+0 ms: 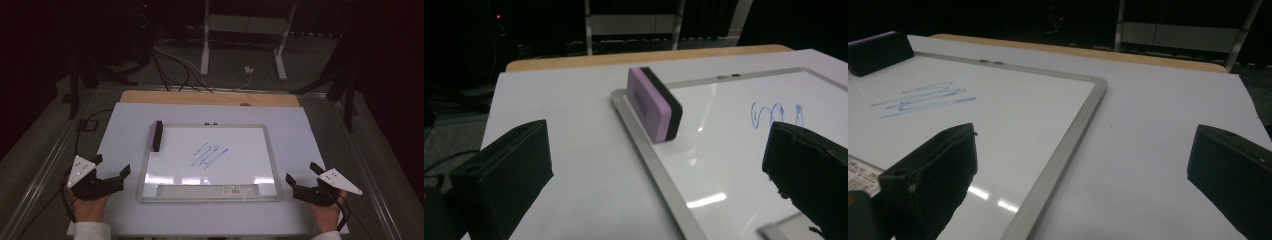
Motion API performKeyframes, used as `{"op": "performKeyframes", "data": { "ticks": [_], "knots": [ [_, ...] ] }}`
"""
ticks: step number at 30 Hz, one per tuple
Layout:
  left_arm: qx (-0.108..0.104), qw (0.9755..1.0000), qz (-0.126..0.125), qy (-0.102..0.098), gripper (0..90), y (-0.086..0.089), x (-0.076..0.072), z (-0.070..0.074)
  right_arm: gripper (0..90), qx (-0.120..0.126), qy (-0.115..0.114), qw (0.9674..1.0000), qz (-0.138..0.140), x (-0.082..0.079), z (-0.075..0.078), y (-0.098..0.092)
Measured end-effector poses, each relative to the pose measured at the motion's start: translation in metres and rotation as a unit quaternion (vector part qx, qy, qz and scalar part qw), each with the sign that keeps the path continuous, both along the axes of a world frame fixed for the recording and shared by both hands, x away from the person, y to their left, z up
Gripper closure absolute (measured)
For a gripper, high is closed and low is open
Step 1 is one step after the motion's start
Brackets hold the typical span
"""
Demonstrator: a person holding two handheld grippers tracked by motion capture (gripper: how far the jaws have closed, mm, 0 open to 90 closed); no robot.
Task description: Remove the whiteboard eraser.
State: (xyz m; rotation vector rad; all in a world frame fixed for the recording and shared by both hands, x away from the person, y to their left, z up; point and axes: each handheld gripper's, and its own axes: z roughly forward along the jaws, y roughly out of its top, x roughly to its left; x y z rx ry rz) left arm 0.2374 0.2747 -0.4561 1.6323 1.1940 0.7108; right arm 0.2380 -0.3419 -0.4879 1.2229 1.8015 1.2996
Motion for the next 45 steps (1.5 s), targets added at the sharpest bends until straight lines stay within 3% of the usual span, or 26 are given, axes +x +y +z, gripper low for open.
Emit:
{"op": "performKeyframes", "data": {
  "ticks": [6,7,19,32,39,45],
  "knots": [
    [0.006,0.9999,-0.015,0.002,0.5,-0.007,0.025,0.015,0.1,0.001,0.0,1.0,0.002,0.003,-0.002,0.002],
    [0.011,0.9998,-0.019,0.003,0.5,-0.01,0.034,0.017,0.1,0.0,0.001,1.0,0.002,0.003,-0.001,0.003],
    [0.002,0.9982,-0.03,0.051,0.5,-0.027,0.087,0.006,0.1,0.0,-0.002,1.0,0.002,0.002,-0.001,0.002],
    [0.002,0.9961,-0.03,0.083,3.0,-0.039,0.115,-0.002,0.2,-0.002,-0.003,1.0,0.007,0.005,-0.001,0.005],
    [-0.021,0.9932,-0.027,0.111,5.7,-0.04,0.129,-0.009,0.1,0.003,-0.003,1.0,0.006,0.004,-0.001,0.002],
    [-0.025,0.9918,-0.027,0.122,6.0,-0.044,0.136,-0.014,0.1,0.003,-0.005,1.0,0.004,0.004,-0.001,0.001]
  ]
}}
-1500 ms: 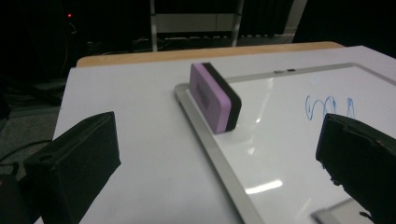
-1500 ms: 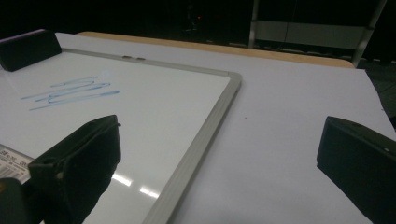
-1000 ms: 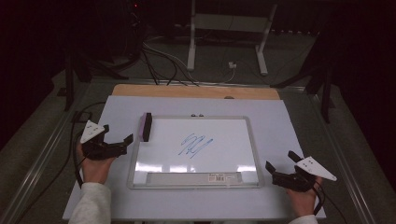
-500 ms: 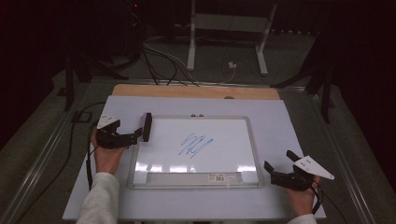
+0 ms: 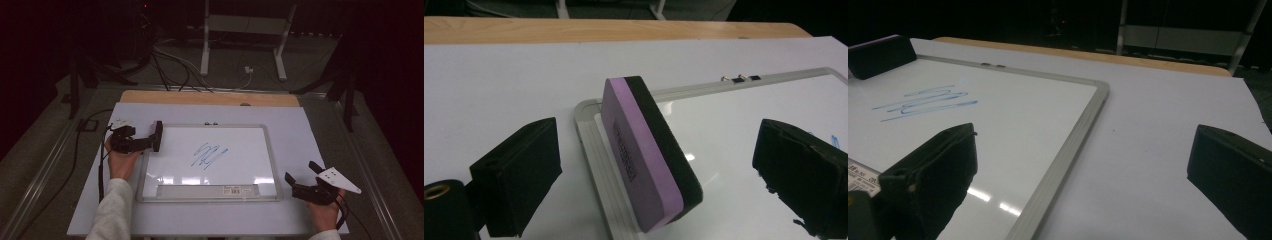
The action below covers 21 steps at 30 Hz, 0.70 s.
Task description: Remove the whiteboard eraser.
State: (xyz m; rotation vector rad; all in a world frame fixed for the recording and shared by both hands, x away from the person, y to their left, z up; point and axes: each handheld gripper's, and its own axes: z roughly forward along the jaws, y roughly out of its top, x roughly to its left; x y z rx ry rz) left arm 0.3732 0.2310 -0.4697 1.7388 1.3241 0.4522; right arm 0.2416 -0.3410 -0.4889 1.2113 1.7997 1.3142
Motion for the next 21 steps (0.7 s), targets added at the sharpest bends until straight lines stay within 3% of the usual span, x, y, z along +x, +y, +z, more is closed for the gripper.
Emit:
{"op": "performKeyframes", "data": {
  "ticks": [21],
  "knots": [
    [-0.018,0.9992,0.008,0.036,9.0,0.0,0.012,-0.012,0.2,0.003,-0.001,1.0,-0.007,-0.002,0.0,-0.004]
  ]
}}
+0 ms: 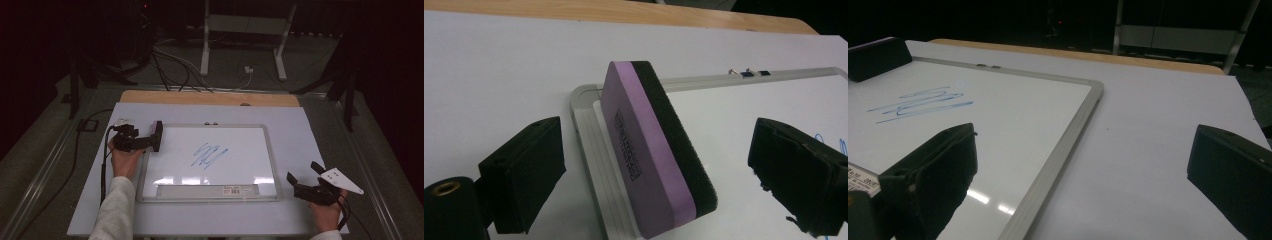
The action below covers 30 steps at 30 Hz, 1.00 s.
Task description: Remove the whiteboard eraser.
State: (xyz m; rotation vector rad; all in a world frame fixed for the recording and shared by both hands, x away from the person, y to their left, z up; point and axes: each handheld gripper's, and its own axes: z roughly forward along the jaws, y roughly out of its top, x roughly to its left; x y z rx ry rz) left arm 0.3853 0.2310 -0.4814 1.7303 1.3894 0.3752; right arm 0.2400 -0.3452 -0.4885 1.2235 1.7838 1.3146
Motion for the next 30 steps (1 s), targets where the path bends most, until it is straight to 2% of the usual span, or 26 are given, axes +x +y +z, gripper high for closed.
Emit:
{"op": "performKeyframes", "data": {
  "ticks": [10,16,27,30],
  "knots": [
    [-0.004,1.0,0.006,0.005,9.0,0.0032,0.001,-0.0005,0.2,0.0,-0.001,1.0,-0.001,-0.001,0.0005,-0.0006],
    [-0.007,0.9999,0.012,0.005,13.2,0.0061,0.0013,0.0001,0.2,0.001,-0.001,1.0,-0.002,-0.0012,0.0006,-0.0012],
    [-0.011,0.9999,0.001,0.01,17.8,0.0031,0.0022,-0.0021,0.2,0.0,-0.002,1.0,-0.002,-0.0018,0.0008,-0.0012],
    [-0.015,0.9998,-0.001,0.014,21.7,0.0008,0.0031,-0.0039,0.1,0.0,-0.001,1.0,-0.002,-0.0017,0.0006,-0.0009]
  ]
}}
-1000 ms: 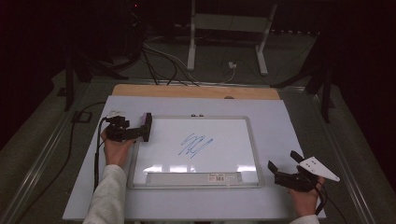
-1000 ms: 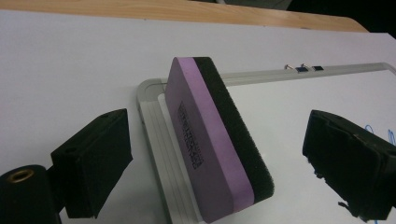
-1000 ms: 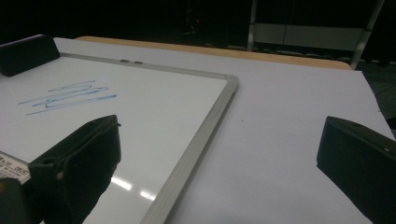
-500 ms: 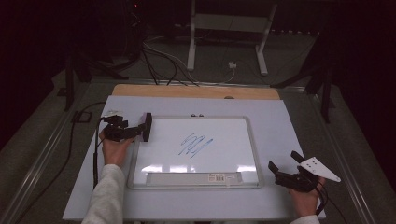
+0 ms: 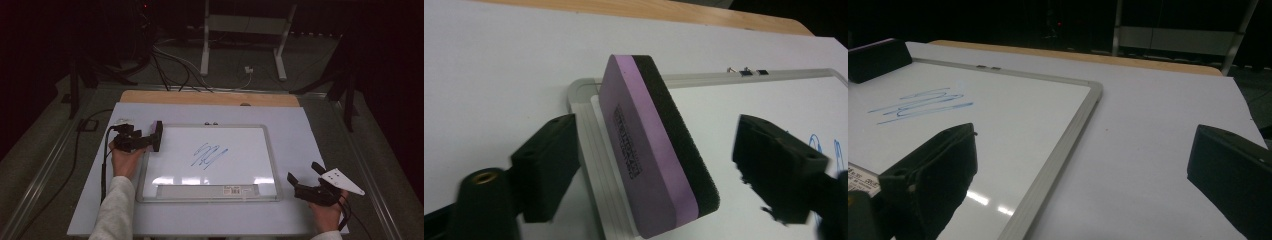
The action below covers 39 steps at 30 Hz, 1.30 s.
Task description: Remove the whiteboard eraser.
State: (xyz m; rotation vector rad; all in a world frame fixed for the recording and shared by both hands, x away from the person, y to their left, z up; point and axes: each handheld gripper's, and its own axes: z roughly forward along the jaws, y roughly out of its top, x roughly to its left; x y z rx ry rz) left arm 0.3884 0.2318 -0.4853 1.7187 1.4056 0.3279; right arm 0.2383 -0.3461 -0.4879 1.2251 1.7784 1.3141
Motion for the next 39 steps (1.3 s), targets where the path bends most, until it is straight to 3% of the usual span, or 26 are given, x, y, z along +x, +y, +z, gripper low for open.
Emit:
{"op": "performKeyframes", "data": {
  "ticks": [10,35,39],
  "knots": [
    [0.007,0.9999,-0.008,0.011,30.8,-0.002,0.001,-0.003,0.1,-0.001,-0.001,1.0,0.0,-0.001,0.0,0.0],
    [0.024,0.9985,-0.024,0.043,37.1,-0.011,0.004,-0.017,0.2,0.001,-0.002,1.0,0.0,-0.002,0.001,0.0],
    [0.008,0.9989,-0.026,0.037,37.6,-0.01,0.002,-0.017,0.1,0.001,-0.003,1.0,0.0,-0.002,0.001,-0.001]
  ]
}}
